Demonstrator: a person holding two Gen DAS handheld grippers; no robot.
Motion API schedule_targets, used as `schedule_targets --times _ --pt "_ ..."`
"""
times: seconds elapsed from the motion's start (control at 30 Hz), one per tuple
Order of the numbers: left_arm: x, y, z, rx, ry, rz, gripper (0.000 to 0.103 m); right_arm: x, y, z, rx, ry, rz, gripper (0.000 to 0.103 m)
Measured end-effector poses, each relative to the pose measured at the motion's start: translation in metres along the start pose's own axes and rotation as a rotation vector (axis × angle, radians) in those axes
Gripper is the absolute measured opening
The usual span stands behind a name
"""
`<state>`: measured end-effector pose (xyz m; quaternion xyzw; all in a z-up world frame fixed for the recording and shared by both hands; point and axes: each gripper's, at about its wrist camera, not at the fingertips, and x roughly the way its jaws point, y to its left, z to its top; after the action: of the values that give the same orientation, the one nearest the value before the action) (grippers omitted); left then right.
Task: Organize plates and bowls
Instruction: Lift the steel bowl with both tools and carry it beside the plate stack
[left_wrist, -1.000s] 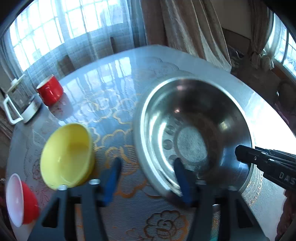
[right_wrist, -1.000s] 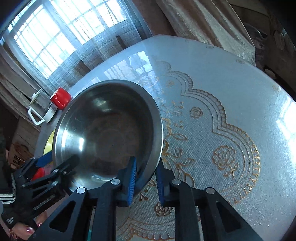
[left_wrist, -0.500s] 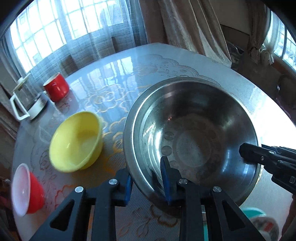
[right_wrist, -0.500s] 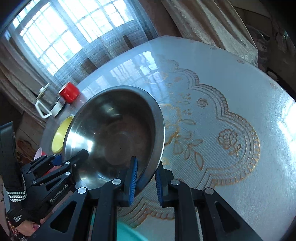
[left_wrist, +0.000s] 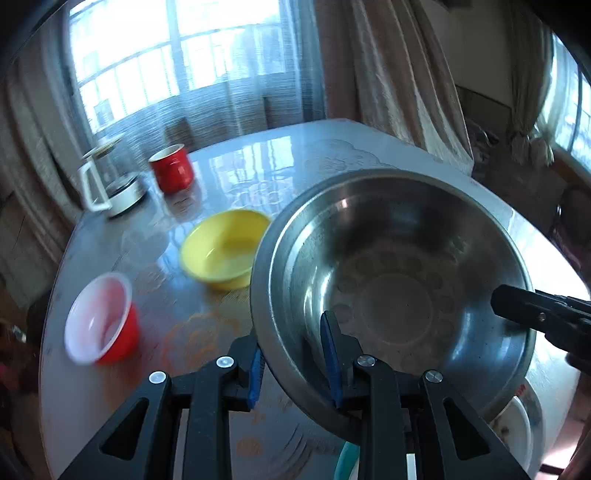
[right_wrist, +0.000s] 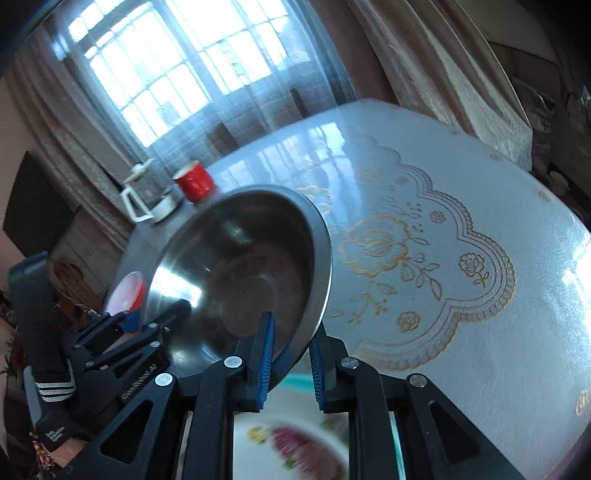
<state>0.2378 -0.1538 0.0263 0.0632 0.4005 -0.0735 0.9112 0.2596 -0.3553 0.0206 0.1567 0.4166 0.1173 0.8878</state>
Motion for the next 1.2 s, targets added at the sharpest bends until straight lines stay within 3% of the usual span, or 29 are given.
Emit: schedule_targets --times 0.37,0.67,1.2 --pt "-0.051 0.072 -0.077 -0.12 -0.006 0.036 0.029 -0.017 0.068 -0.054 -0.061 0.001 0.066 0.018" --pt "-0.08 0.103 -0.131 -0.161 0.008 0.093 0.029 -0.007 0.112 -0.1 -0.073 0.057 0.122 0.018" --pt "-0.092 0.115 -0.169 -0.171 0.02 0.155 0.029 0.012 0.131 -0.133 -0.084 0.133 0.138 0.021"
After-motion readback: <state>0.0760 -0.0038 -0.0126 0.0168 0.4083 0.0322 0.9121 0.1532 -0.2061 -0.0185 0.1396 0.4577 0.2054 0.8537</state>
